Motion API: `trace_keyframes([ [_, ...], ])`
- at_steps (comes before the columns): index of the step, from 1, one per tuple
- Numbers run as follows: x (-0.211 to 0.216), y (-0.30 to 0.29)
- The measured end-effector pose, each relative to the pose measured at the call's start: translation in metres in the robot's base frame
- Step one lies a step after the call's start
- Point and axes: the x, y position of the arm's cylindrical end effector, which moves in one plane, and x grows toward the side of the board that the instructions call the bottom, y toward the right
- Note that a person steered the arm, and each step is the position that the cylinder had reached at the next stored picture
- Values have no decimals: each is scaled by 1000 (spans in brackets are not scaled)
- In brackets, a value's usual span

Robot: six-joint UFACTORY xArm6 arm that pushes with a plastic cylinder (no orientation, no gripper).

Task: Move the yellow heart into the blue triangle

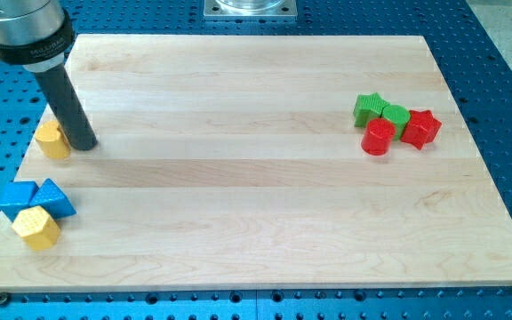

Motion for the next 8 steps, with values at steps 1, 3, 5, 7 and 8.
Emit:
trace_keyframes([
  [1, -25, -30],
  [3, 61, -49],
  [5, 52, -46],
  [7, 51, -44],
  [8, 70, -44],
])
